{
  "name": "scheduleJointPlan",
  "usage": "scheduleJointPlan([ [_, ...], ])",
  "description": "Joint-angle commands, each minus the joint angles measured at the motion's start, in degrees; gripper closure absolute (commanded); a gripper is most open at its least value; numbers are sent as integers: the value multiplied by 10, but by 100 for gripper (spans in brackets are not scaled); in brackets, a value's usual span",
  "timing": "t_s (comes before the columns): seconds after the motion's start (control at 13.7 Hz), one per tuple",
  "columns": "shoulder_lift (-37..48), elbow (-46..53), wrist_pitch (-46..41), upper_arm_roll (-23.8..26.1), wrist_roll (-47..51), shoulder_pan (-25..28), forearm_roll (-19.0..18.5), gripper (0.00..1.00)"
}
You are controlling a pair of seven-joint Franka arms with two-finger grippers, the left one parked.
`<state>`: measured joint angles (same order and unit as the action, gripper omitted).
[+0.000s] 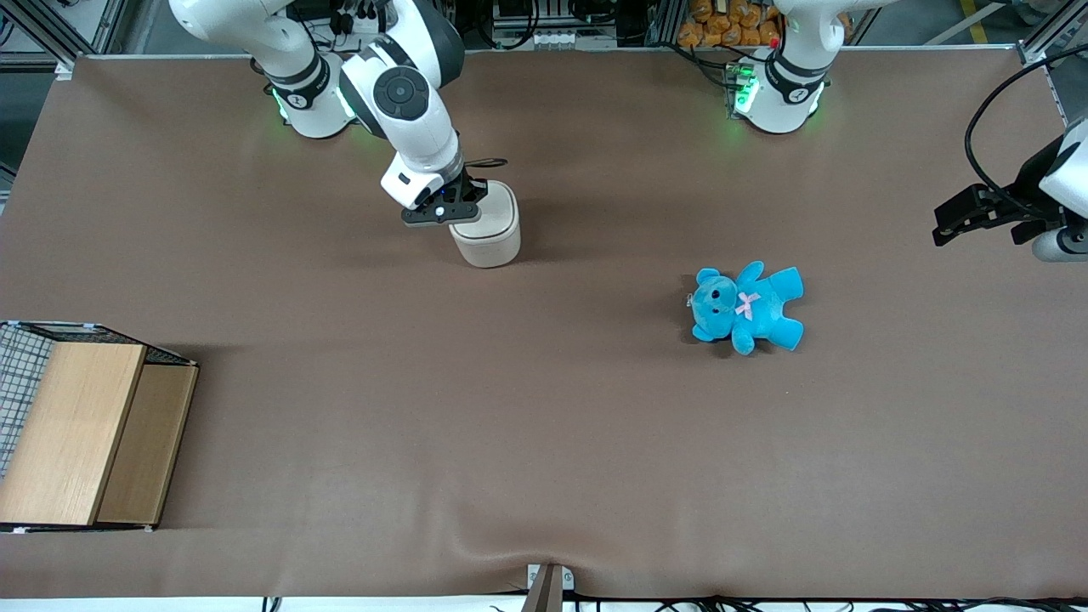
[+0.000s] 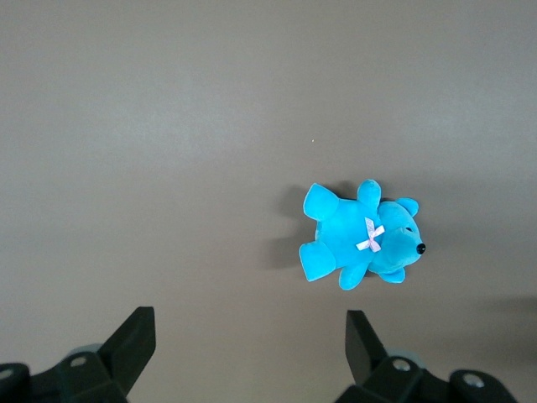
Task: Open trash can with right arm
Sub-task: 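Lower the right gripper onto the lid and press it down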
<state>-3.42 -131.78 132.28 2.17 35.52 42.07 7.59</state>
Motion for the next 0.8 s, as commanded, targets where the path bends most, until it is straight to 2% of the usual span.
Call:
scheduleJointPlan([
  [0.0,-5,-8,17,-5,13,8,0,100],
  [0.44,-18,-13,36,-5,20,8,-3,100],
  [0.59,-11,-3,11,-6,20,4,-3,100],
  [0.73,-4,35,-54,-8,21,-2,-3,100],
])
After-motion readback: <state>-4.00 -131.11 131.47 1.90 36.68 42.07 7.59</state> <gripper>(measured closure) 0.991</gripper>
